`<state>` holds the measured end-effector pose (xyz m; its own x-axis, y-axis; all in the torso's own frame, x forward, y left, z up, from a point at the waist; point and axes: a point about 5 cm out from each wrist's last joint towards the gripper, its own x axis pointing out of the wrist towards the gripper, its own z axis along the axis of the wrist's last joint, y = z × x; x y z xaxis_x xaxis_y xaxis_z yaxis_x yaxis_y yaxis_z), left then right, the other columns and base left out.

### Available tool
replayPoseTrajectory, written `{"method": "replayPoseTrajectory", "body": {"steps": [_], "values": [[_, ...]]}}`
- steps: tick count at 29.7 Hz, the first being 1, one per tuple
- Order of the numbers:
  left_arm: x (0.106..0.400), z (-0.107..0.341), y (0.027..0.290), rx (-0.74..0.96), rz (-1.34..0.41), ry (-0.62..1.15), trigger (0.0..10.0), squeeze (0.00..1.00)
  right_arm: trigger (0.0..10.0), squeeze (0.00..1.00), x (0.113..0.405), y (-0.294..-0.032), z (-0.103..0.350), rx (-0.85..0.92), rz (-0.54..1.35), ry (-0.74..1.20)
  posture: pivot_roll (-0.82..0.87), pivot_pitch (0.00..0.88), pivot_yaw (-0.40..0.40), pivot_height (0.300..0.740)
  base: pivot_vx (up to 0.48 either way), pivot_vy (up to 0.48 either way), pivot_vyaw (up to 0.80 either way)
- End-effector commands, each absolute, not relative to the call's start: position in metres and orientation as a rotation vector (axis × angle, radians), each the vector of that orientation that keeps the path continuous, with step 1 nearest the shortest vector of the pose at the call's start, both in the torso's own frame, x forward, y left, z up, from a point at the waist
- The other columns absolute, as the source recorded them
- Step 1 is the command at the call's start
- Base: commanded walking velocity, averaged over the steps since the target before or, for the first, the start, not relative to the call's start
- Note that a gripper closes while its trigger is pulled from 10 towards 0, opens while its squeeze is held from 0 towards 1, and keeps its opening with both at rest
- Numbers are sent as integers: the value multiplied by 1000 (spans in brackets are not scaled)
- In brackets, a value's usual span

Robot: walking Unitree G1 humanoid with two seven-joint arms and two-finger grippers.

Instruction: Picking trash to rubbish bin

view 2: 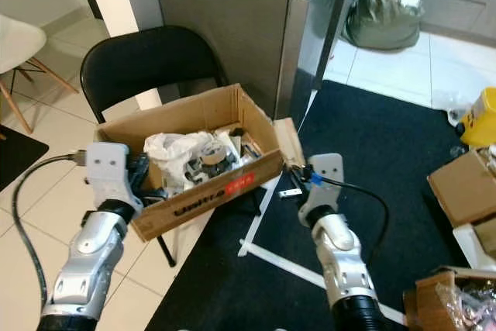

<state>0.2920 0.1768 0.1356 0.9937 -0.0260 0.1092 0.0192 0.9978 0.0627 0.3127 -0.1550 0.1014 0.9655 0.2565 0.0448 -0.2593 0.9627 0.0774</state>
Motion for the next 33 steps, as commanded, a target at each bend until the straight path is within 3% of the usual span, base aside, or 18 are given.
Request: {"method": "replayPoseTrajectory", "body": {"steps": [1, 33], "values": [[290, 131, 180, 68, -12, -84, 10000, 0, 10000, 0, 311, -150, 98, 84, 270, -23, 54, 127, -42, 740, 262, 0, 0], [290, 130, 179, 65, -8, -82, 10000, 0, 10000, 0, 313, -148, 98, 70, 280, -21, 58, 134, -45, 740, 262, 0, 52]]}}
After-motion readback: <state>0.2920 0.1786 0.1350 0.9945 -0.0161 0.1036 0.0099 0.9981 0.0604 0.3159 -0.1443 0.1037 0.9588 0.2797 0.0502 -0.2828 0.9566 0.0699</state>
